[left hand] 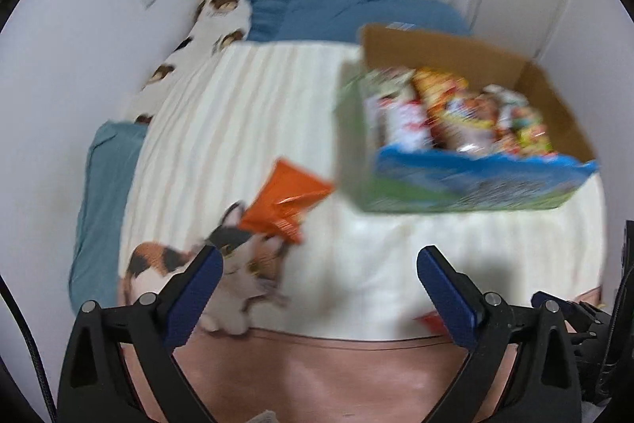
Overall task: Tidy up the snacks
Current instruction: 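Grasp the orange chip bag with left tool while right grasps red candy packet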
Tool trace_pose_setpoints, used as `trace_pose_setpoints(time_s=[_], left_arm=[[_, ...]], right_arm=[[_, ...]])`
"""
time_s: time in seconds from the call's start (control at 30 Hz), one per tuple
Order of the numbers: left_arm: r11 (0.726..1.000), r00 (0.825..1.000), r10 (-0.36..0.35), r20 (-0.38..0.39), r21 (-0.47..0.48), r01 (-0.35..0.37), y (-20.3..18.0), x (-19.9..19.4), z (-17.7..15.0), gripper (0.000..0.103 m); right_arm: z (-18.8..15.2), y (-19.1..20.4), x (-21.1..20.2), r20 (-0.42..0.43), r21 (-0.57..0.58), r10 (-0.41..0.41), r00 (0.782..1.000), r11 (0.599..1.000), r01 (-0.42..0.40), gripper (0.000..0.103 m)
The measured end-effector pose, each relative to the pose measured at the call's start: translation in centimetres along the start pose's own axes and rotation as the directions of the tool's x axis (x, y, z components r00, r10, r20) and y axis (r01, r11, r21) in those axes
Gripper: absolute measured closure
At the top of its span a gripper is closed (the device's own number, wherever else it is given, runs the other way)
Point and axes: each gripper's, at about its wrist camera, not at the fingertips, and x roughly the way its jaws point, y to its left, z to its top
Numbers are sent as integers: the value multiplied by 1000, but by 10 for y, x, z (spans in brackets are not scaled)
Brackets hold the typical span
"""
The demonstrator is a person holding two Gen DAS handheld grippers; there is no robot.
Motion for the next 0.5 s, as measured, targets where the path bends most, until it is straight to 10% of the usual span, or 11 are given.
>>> trace_pose_setpoints(time_s=[0.23,0.5], left_arm=[[997,993,79,-92,16,-78,36,53,-3,3],[981,973,88,-215,186,-48,33,121,22,3]], right_arm=[[-14,21,72,-95,-32,-74,993,997,71,34],[-21,28,83,-56,-26,-102,993,995,101,43]])
